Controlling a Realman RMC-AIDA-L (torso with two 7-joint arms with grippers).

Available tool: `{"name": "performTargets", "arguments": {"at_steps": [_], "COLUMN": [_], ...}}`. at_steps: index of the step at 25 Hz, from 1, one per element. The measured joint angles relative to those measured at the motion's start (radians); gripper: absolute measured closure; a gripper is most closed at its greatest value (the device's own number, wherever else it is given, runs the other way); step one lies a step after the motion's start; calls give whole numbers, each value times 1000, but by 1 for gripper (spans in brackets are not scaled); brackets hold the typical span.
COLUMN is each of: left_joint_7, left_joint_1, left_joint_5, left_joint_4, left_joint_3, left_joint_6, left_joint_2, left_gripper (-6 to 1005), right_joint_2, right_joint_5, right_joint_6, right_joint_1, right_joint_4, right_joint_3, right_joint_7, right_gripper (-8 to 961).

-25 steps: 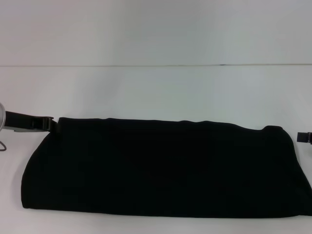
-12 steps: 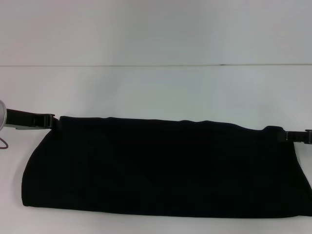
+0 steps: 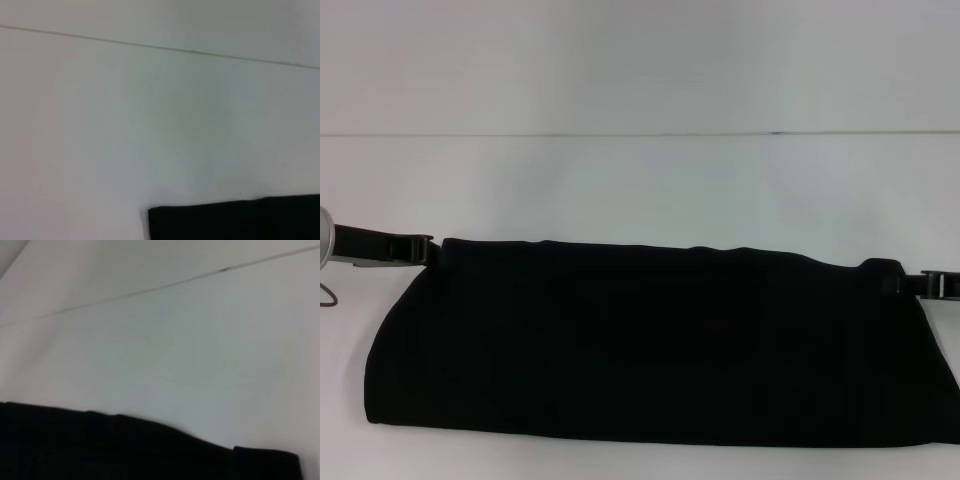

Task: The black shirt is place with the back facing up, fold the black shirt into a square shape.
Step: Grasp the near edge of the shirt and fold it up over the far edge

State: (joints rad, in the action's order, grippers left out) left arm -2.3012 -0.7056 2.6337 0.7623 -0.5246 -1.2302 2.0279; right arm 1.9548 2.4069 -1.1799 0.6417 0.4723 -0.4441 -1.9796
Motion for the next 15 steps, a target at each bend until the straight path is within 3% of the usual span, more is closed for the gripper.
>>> {"name": "performTargets", "arguments": {"at_steps": [8, 15], "left_joint_7": [0, 0], "left_joint_1": [1, 6], "left_joint_5": [0, -37], "left_joint_4": [3, 22], "left_joint_3": [3, 9], "left_joint_6": [-2, -12], "left_joint_2": [0, -3], "left_gripper": [967, 961], "right_joint_2": [9, 0], "right_joint_5": [-58, -142], "right_joint_6": [-28, -66], "right_joint_1": [-24, -49], "right_joint_4": [4, 6], "right_joint_3": [6, 11], "right_joint_7": [58, 110], "right_gripper": [815, 927]}}
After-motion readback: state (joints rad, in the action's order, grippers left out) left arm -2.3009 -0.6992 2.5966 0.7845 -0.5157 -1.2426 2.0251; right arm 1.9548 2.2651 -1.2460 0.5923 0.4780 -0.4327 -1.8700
